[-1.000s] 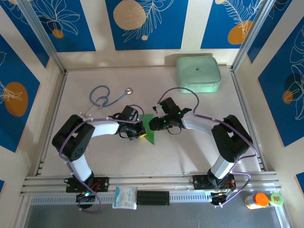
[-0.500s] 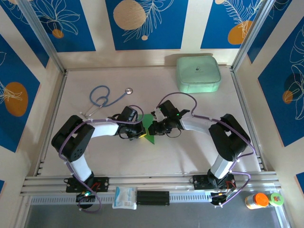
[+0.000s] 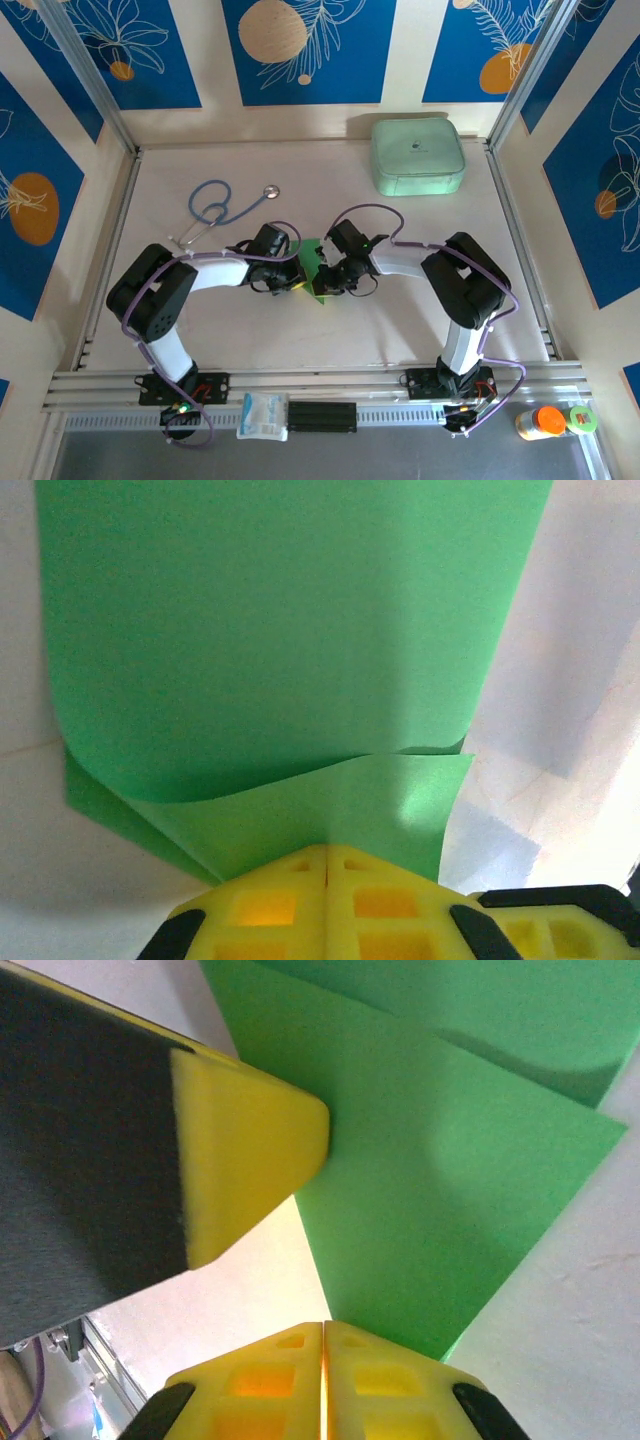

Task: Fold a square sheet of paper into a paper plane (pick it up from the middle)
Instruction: Third fold the triangle at the center of the table.

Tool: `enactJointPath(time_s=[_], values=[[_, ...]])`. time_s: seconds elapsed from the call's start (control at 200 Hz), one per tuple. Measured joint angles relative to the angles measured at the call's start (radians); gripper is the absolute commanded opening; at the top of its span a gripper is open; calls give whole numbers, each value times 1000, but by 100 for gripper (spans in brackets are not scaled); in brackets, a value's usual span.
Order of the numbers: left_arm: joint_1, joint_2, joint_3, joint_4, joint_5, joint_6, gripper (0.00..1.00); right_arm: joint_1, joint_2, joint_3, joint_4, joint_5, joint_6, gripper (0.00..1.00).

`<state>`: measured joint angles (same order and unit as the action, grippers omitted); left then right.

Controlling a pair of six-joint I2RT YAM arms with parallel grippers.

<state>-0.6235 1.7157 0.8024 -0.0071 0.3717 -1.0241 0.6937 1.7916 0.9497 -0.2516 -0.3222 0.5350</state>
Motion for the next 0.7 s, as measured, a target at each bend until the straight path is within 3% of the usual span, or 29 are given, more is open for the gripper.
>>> enactJointPath(time_s=[0.7], values=[[0, 0, -3, 0, -7, 0, 2, 1, 32, 26, -31, 8, -16, 9]])
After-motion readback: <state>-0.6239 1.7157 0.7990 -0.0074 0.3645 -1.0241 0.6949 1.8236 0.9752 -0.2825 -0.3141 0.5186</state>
